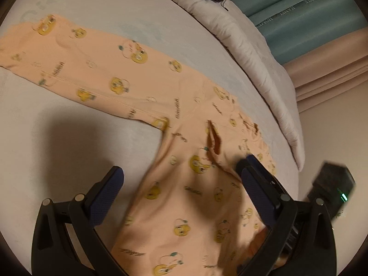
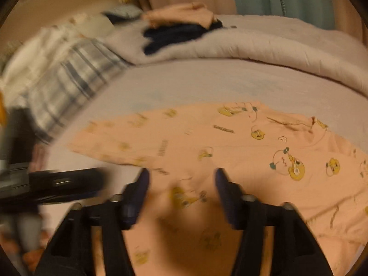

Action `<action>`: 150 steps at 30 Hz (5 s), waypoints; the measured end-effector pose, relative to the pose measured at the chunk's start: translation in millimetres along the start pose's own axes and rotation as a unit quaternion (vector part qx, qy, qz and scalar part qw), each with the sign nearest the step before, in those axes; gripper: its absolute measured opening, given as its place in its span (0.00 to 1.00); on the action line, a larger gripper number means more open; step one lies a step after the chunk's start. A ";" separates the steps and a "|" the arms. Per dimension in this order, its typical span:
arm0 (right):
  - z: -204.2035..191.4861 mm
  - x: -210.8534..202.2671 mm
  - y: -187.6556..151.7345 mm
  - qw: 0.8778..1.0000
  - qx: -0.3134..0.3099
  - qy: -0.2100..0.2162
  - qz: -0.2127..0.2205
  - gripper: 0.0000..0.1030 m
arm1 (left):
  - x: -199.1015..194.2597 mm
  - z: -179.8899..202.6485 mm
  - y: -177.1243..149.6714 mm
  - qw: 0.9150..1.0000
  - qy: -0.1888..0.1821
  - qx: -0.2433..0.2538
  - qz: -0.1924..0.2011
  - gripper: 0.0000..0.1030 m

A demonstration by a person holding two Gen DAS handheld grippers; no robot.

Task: Fold small clothes

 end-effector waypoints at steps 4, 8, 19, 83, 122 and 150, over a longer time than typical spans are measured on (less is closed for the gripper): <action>31.0 -56.1 -9.9 0.997 0.048 0.012 0.051 0.62 | 14.3 12.6 -1.5 0.999 -0.051 -0.002 -0.017 0.99; 81.3 -91.7 -41.0 0.991 0.120 -0.008 0.060 0.63 | 34.4 28.5 -1.6 0.994 -0.097 -0.013 -0.039 0.99; 118.4 -99.0 -78.3 0.978 0.193 -0.037 0.067 0.63 | 105.5 59.8 10.5 0.984 -0.147 -0.044 -0.086 0.96; 31.8 -37.2 -78.3 0.993 0.102 -0.065 -0.010 0.65 | -109.6 -219.9 46.4 0.940 -0.067 -0.274 0.192 0.68; -17.6 89.5 5.9 0.997 0.030 -0.041 -0.066 0.35 | -155.3 -111.5 120.9 0.957 -0.037 -0.092 0.274 0.02; 173.5 -79.0 -83.2 0.950 0.291 -0.091 0.066 0.46 | 150.5 186.5 -75.6 0.944 0.013 0.320 -0.077 0.53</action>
Point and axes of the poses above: each gripper's, at about its wrist camera, not at the fingertips, and x roughly the way its jaws point, z to its right, y to its top, the point moved 4 cm from there along x, roughly the way its jaws point, and after that the axes turned 2 degrees about -z, right-handed, at the moved point
